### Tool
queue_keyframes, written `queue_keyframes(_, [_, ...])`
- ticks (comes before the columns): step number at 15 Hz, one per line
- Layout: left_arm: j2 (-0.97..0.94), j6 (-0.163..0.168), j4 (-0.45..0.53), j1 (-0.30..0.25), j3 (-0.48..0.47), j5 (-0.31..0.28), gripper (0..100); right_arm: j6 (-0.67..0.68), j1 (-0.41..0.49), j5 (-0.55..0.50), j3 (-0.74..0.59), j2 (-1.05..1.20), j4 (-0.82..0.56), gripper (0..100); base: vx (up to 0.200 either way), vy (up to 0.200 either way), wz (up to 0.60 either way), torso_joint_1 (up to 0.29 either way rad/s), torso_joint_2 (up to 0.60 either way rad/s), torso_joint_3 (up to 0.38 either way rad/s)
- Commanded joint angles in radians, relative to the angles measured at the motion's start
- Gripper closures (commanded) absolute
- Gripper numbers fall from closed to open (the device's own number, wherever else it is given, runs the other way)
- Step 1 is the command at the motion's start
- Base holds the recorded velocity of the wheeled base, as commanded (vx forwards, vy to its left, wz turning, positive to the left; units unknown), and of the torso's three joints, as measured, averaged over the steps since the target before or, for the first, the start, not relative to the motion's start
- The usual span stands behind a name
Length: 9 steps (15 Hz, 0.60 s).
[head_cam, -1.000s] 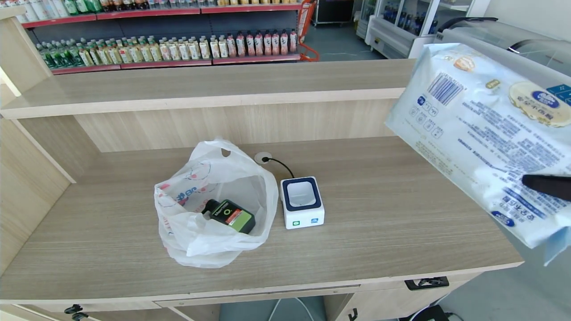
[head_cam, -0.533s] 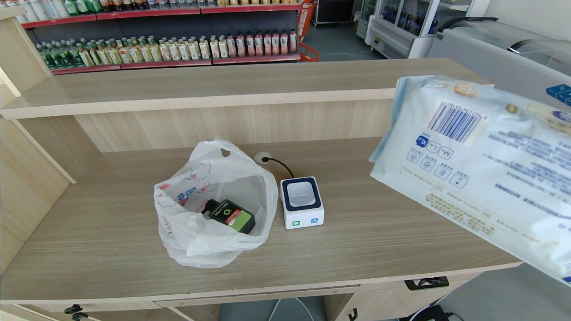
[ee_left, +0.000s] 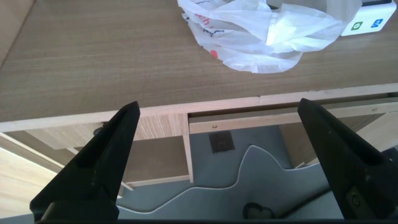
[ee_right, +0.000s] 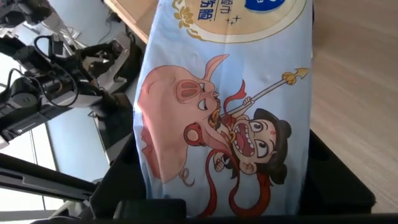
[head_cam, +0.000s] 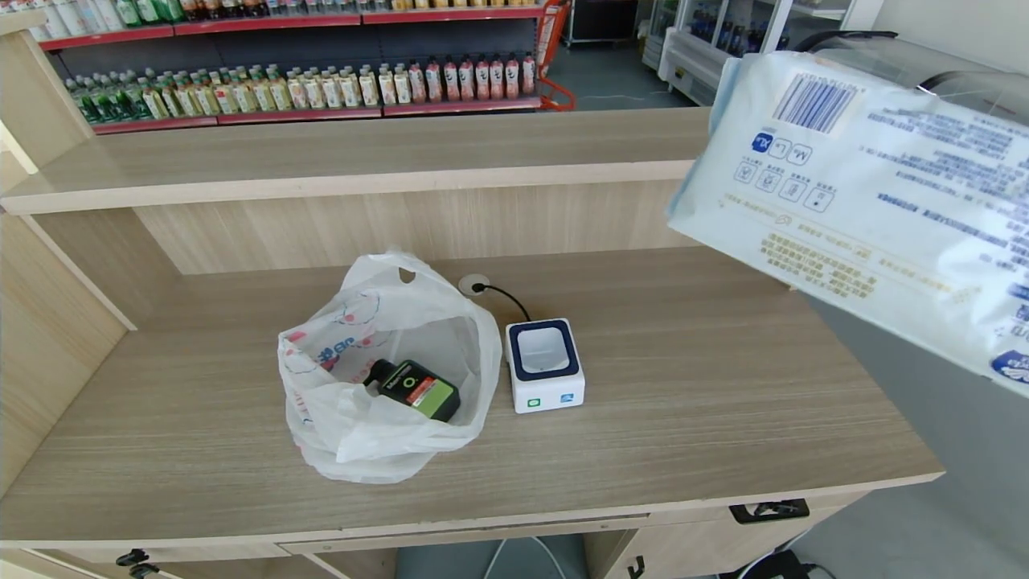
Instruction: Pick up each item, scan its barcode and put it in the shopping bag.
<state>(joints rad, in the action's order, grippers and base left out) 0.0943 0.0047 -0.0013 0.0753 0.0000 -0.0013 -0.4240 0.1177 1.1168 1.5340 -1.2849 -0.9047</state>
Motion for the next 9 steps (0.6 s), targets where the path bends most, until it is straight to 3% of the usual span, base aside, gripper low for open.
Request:
queue_keyframes(1, [0.001,0.000,0.000,0.000,0.000,0.000,0,0.002,-0.073,0.001,0.009,-0.024,-0.003,100,0.000,0.000,0.00,0.000,0.00,0.000])
queue_keyframes(6, [0.001,0.000,0.000,0.000,0.000,0.000,0,0.001,-0.196,-0.002,-0.100,0.095,-0.007,100,0.000,0.000,0.00,0.000,0.00,0.000])
queue_keyframes(9, [0.001,0.000,0.000,0.000,0.000,0.000,0,0.001,-0.200,-0.003,-0.146,0.125,-0.007,100,0.000,0.000,0.00,0.000,0.00,0.000])
